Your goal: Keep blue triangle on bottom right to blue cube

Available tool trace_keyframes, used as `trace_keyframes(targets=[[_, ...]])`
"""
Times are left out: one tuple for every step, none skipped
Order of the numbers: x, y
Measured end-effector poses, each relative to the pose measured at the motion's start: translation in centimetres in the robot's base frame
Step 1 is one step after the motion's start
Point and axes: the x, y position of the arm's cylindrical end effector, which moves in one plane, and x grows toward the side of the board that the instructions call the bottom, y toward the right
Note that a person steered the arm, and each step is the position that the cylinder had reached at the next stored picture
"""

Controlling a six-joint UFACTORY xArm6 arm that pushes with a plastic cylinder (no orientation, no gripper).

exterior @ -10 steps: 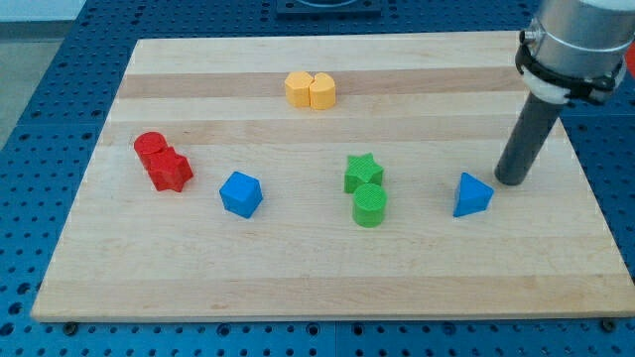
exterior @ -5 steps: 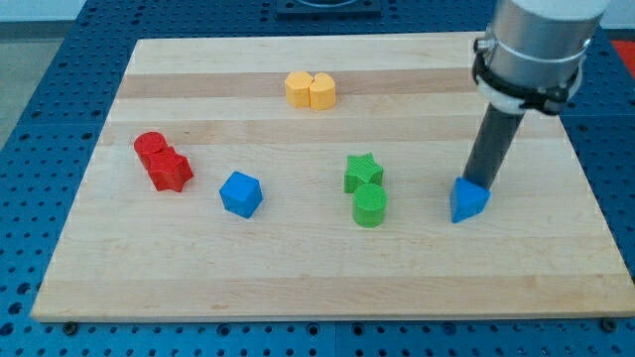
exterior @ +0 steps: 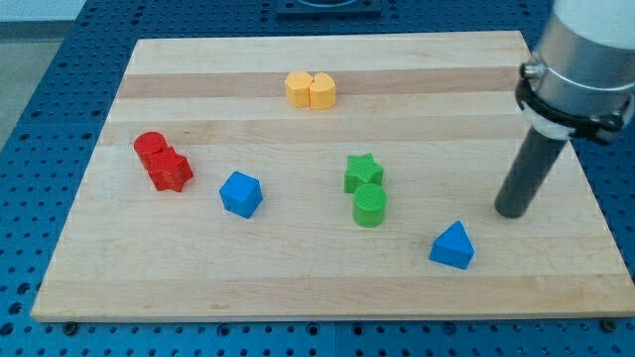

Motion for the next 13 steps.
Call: trace_keyframes(targets=[[2.2, -0.3], [5.0, -5.2], [6.7, -10.4], [6.7, -11.9], [6.7, -15.5], [6.7, -15.9], [6.4, -12.0], [4.9, -11.6], [4.5, -14.2], [4.5, -19.2], [4.5, -25.9], [4.6, -30.0], [4.8, -28.0]])
